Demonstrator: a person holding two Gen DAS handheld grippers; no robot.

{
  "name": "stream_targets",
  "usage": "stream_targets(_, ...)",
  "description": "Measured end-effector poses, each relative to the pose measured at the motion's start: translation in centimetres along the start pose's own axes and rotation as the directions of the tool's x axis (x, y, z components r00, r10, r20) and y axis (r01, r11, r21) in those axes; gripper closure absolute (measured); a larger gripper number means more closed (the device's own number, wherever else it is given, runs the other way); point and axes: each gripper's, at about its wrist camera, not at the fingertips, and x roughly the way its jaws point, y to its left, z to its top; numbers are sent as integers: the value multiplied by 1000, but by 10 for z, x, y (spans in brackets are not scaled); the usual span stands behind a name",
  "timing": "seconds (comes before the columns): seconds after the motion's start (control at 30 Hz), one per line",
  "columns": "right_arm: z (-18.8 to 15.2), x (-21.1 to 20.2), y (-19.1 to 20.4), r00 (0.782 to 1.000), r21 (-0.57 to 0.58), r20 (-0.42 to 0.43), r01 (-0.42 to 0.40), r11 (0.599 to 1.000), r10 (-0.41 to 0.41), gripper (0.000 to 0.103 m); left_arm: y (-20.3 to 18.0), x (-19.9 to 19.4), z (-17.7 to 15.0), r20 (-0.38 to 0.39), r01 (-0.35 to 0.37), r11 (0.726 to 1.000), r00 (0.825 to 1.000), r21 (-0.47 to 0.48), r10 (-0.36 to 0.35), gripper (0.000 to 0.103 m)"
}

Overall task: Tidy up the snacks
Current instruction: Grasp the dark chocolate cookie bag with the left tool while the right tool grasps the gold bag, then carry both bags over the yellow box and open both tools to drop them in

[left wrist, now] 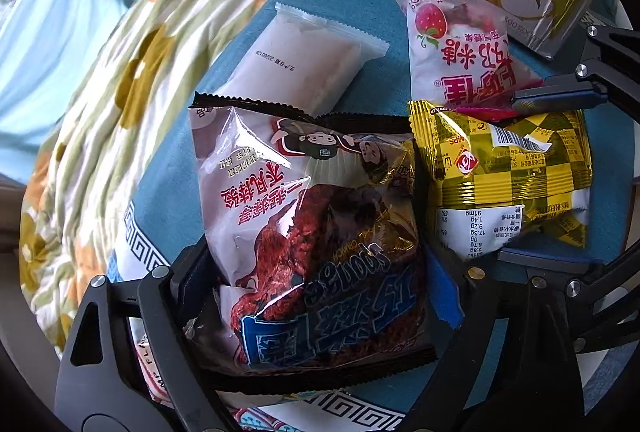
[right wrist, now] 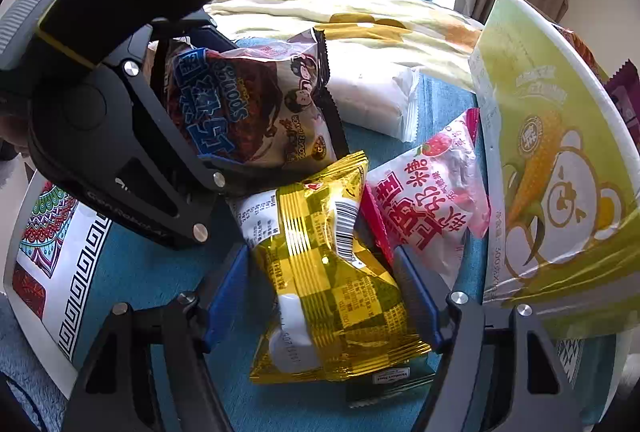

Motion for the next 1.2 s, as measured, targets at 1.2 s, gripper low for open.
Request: stream_targets(1.2, 7, -56, -3, 998, 70, 47, -35, 997, 32, 61, 17, -131, -13, 190, 28, 960, 981, -279, 26, 40)
